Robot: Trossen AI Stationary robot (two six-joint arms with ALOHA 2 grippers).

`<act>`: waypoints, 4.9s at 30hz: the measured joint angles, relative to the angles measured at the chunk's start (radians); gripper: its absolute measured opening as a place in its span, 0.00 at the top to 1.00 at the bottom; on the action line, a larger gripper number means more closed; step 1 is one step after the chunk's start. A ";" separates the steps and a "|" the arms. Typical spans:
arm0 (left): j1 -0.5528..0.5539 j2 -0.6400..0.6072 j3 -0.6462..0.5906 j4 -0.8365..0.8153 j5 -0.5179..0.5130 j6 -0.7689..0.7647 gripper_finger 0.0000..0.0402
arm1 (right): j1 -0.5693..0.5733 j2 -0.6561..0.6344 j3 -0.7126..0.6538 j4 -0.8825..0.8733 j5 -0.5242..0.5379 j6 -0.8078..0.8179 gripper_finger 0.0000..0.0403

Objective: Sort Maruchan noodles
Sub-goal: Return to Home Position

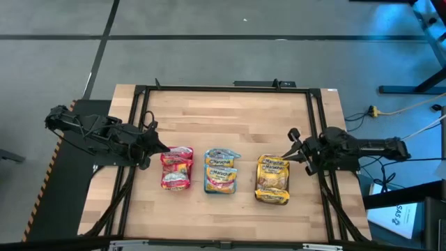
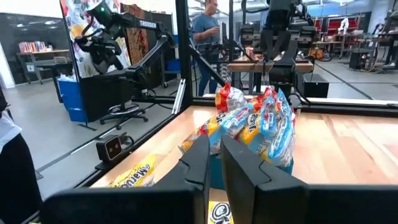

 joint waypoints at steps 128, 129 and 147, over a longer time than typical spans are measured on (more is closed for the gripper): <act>0.207 -0.528 -0.646 0.808 0.184 0.204 0.99 | 0.002 -0.055 -0.005 -0.116 0.202 -0.027 0.90; 0.207 -0.528 -0.646 0.808 0.184 0.204 0.99 | 0.002 -0.055 -0.005 -0.117 0.202 -0.027 0.90; 0.207 -0.528 -0.646 0.808 0.184 0.204 0.99 | 0.002 -0.055 -0.005 -0.116 0.202 -0.026 0.90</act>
